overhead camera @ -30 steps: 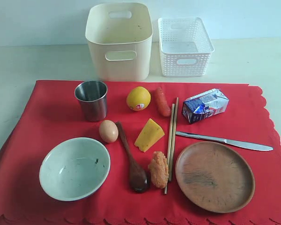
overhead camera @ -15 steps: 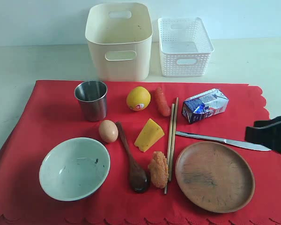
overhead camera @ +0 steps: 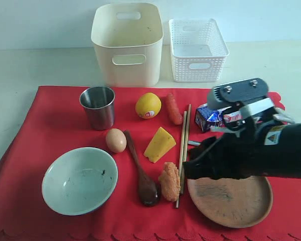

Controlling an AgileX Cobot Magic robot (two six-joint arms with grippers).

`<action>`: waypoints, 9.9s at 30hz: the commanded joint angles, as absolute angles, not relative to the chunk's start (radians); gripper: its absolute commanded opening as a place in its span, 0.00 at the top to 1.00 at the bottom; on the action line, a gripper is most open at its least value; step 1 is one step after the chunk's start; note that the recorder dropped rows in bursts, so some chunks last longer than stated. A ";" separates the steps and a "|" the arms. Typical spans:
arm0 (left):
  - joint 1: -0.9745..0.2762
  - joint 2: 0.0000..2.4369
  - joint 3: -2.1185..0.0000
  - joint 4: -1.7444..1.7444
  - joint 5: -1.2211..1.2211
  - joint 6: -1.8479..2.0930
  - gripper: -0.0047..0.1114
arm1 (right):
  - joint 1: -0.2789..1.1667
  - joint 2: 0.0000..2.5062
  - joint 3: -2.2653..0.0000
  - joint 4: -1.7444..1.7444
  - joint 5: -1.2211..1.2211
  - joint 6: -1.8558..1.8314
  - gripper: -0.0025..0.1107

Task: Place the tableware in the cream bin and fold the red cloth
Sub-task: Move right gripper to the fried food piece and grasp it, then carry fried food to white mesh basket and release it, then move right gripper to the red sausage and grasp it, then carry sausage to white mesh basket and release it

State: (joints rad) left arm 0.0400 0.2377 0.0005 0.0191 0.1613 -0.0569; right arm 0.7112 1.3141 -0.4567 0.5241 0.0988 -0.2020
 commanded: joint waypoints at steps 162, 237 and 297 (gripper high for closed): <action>0.039 0.246 0.000 0.014 0.155 -0.057 0.95 | 0.489 2.045 -1.214 0.150 0.260 -0.287 0.58; 0.039 0.246 0.000 0.014 0.155 -0.057 0.95 | 0.285 2.135 -1.456 0.183 -0.160 -0.171 0.98; 0.039 0.246 0.000 0.014 0.155 -0.057 0.95 | 0.279 2.112 -1.534 0.199 0.086 -0.182 0.38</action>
